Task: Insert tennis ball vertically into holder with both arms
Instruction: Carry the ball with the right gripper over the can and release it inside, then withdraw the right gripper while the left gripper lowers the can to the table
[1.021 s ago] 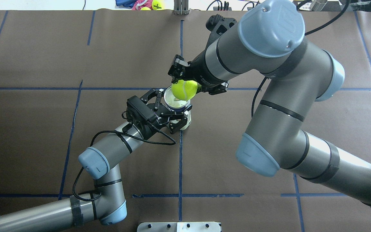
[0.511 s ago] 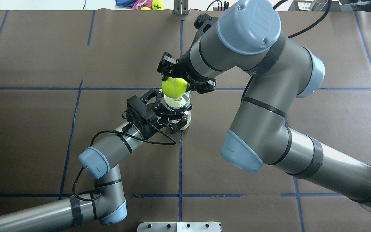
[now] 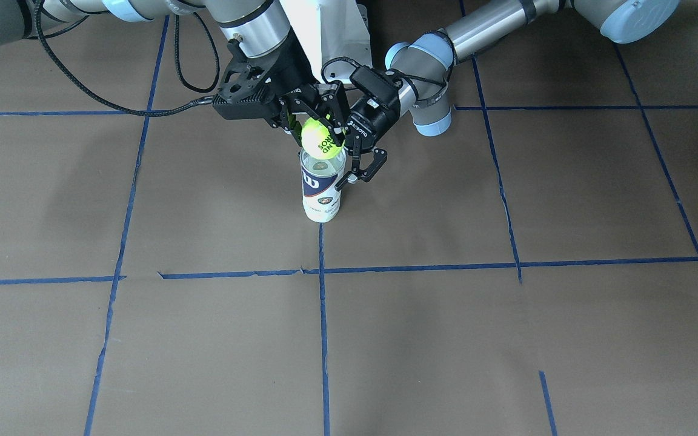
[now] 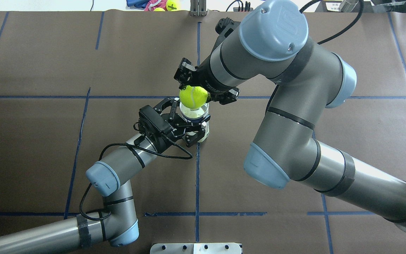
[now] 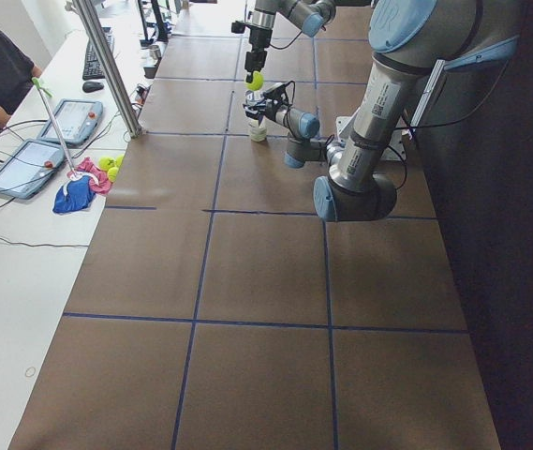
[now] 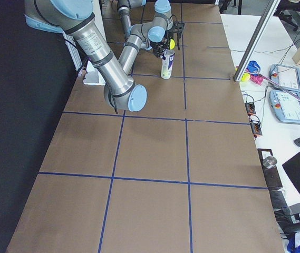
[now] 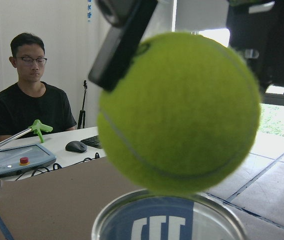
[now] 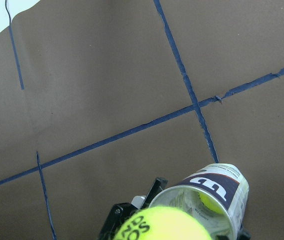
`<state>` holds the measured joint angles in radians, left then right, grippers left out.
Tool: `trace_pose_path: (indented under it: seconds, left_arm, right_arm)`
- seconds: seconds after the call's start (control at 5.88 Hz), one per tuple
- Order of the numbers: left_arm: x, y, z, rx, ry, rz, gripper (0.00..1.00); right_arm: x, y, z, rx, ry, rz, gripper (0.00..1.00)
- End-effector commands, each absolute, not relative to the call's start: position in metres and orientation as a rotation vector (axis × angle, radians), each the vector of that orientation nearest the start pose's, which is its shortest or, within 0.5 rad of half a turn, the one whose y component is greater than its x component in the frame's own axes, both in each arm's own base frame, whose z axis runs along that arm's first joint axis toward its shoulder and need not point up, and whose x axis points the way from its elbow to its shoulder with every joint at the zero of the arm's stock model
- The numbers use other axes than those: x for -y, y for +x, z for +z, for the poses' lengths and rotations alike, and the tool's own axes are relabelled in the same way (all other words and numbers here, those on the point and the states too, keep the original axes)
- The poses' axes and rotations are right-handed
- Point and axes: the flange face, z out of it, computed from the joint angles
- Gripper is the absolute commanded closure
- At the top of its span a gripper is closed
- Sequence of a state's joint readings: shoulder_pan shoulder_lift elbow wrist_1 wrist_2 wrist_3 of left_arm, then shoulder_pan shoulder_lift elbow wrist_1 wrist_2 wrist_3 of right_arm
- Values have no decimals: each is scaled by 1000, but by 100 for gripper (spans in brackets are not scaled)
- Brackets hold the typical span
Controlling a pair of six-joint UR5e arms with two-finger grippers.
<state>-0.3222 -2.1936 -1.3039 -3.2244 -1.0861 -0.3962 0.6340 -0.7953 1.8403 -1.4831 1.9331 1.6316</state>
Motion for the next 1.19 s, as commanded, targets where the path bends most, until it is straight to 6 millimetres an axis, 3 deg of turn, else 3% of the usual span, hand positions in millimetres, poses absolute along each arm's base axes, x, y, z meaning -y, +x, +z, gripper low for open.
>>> trace_pose_path:
  seconds: [0.0,0.34,0.51,0.68,0.85,1.02]
  left_arm:
    - [377,562,243,-1211,1537,72,7]
    - [377,561,236,-1223,1544,64,7]
    - [374,553,228,-1243,1553,50,7]
    - [373,551,225,-1252,1555,44,7]
    - [369,537,200,-1302,1579,9,7]
    - [362,518,181,-1341,1601,-16,5]
  right_arm:
    - [447,-443,77,1172,4,414,0]
    - [450,-437,76,1178,14,414,0]
    - [462,-419,84,1176,6,421,0]
    - [475,-363,117,1177,-25,398,0]
    - [495,-304,156,1171,-46,338,0]
    - [512,-261,189,1158,-37,290,0]
